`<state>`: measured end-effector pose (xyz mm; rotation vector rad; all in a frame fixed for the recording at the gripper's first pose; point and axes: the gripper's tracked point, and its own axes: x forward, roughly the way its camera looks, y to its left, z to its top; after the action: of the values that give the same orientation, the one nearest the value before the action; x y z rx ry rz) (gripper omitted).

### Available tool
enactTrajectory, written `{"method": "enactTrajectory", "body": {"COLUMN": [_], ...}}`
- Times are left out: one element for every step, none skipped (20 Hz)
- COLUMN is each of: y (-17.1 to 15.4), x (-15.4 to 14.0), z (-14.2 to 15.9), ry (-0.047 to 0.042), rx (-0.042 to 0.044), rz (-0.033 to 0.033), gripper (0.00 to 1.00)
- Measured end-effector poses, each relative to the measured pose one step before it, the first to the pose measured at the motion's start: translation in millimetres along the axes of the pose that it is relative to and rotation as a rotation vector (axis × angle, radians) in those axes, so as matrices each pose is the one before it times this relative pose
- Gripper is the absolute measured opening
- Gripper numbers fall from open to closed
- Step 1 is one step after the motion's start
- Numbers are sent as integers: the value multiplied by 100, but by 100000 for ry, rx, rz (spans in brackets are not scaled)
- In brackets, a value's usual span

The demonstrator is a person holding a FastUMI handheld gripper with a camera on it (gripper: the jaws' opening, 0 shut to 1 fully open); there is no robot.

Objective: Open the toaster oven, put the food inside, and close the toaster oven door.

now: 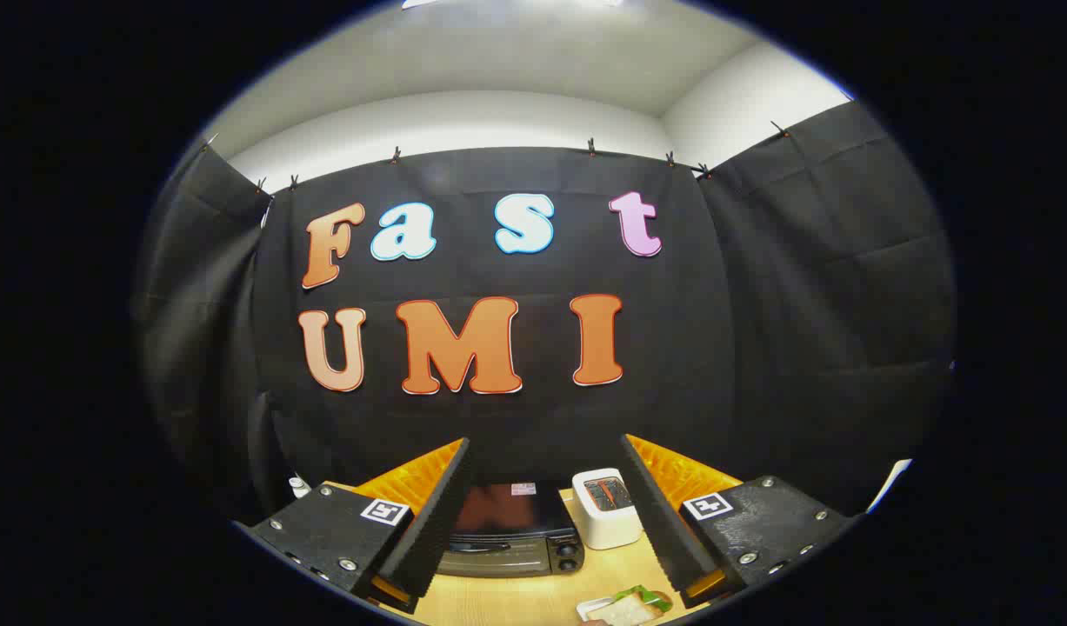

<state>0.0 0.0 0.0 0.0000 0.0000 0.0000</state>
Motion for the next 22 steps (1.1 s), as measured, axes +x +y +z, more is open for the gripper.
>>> {"method": "enactTrajectory", "body": {"y": [304,-41,-151,33,127,-98,-46,31,-108,-294,-187,154,164,132,191,282,393,272,443,595,661,874], "x": [63,-53,131,-140,30,-3,35,178,7,-117,-173,-202,136,244,174,221,405,437,656,675,738,681], "z": [-259,-313,-327,-191,-118,-221,-140,45,105,-71,-120,111,250,35,-175,-154,-53,-17,-195,-406,-723,-925], "ry": [126,979,767,205,385,474,-247,-667,-661,-555,-47,-513,-892,268,854,449,-45,-351,-339,-98,923,1726], "rx": [-1202,-1422,-1157,-675,-34,465,292,-296,-720,-742,-422,-19,313,366,59,-128,-365,-335,-370,-323,-68,138], "rz": [570,-658,-470,401,259,-316,19,-114,-638,-858,-1010,-232,108,62,448,704,690,216,23,69,484,1033], "gripper": [99,99,99,99,99,99,99,99,99,99,99,99,99,99,98,99,99,99,99,99,99,99]}}
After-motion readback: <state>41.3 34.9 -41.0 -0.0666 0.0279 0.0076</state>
